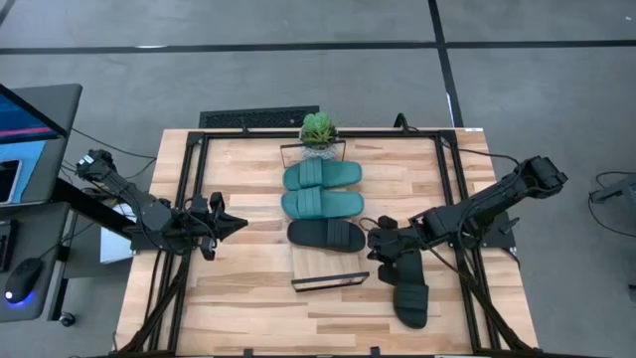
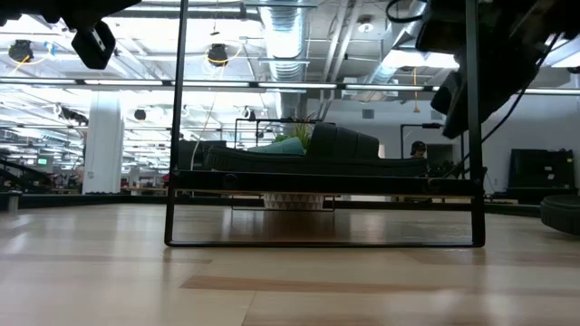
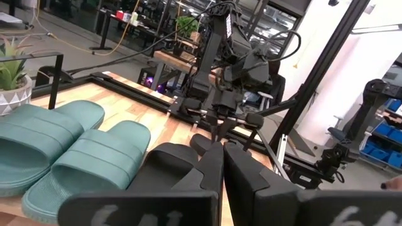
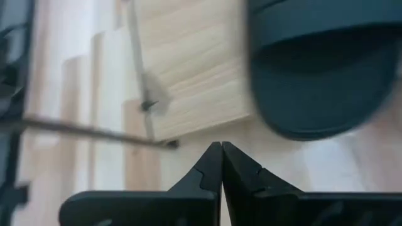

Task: Pick and place slides into the shelf
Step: Put the left black slides on the shelf

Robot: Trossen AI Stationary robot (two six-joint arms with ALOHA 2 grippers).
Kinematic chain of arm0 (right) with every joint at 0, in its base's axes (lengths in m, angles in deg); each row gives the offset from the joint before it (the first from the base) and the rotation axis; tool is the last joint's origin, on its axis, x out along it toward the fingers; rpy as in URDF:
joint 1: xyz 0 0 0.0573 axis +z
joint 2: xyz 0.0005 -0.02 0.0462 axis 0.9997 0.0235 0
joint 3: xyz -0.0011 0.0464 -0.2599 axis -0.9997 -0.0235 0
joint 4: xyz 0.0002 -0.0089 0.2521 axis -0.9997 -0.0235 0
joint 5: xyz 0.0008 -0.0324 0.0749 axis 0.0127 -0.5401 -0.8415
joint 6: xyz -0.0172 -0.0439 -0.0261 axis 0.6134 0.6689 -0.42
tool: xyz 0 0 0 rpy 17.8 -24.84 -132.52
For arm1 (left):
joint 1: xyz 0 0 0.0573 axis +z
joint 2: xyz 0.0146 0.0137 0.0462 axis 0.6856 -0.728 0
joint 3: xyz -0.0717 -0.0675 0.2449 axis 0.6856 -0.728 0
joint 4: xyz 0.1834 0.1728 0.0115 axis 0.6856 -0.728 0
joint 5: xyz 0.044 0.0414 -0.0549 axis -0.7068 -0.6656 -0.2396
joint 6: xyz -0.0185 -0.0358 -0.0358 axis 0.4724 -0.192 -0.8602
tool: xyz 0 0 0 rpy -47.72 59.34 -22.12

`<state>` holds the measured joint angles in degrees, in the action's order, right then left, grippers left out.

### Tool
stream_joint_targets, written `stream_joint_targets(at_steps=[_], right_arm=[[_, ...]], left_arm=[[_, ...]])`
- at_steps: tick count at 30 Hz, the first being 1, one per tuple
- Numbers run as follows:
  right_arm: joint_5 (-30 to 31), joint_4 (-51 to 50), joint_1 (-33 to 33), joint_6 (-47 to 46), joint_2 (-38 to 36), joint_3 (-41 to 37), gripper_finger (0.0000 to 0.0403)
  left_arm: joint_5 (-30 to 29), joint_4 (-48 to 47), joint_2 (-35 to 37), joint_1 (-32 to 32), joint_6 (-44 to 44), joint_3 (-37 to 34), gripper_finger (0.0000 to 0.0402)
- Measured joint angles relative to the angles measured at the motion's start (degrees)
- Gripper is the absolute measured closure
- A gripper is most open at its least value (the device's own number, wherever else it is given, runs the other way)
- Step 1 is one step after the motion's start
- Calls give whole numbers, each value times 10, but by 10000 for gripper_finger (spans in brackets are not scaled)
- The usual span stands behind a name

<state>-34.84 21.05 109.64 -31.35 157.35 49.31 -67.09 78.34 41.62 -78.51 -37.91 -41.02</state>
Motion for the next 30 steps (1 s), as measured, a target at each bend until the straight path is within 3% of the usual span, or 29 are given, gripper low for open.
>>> stream_joint_targets(at_steps=[4, 16, 30], right_arm=[[-73, 0, -32, 54, 0, 0, 402], [-207, 0, -87, 135, 3, 0, 403], [-188, 44, -99, 151, 70, 3, 403]], left_arm=[[0, -2, 0, 0, 0, 0, 401], [0, -2, 0, 0, -1, 0, 401], [-1, -2, 0, 0, -1, 0, 401]])
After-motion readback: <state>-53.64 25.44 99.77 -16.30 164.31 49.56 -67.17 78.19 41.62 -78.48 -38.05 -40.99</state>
